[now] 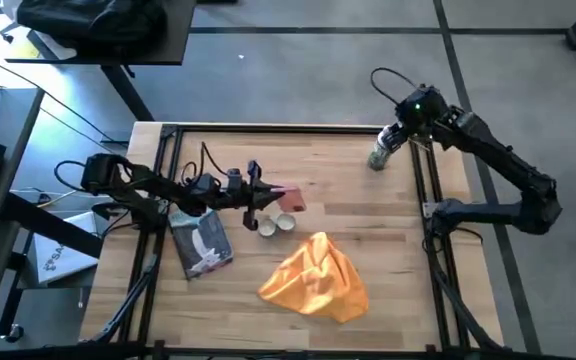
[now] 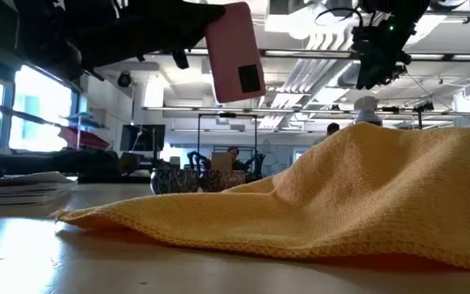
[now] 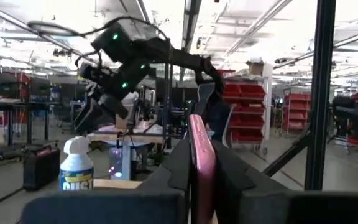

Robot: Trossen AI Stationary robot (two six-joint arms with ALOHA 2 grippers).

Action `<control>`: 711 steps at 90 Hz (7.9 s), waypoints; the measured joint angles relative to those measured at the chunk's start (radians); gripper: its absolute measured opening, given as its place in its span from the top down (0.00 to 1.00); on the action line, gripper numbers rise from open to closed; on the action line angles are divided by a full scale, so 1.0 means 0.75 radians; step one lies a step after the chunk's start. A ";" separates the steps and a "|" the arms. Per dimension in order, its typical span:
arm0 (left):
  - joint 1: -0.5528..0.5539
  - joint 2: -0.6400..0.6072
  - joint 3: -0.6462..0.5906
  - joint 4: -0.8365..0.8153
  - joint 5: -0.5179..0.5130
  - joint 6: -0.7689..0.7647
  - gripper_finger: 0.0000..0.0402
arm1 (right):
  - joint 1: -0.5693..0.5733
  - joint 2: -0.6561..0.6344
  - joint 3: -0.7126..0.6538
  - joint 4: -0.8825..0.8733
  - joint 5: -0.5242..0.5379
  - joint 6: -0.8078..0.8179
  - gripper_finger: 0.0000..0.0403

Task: Apply microfiber cloth
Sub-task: Spray the cellphone

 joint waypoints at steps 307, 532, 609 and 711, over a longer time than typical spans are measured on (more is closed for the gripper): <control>0.251 -0.358 0.348 -1.129 0.173 -0.374 0.97 | 1.076 0.263 0.101 -0.179 -0.696 -1.035 0.84; 0.245 -0.174 0.347 -0.878 0.165 -0.338 0.97 | 1.234 0.263 0.097 0.057 -0.048 -0.608 0.89; 0.352 -0.076 0.348 -0.687 0.073 -0.177 0.97 | 0.960 0.234 0.097 0.237 -0.442 -0.757 1.00; 0.371 0.303 0.615 -0.537 0.180 0.001 0.97 | 0.908 0.312 0.098 0.209 -0.526 -0.670 1.00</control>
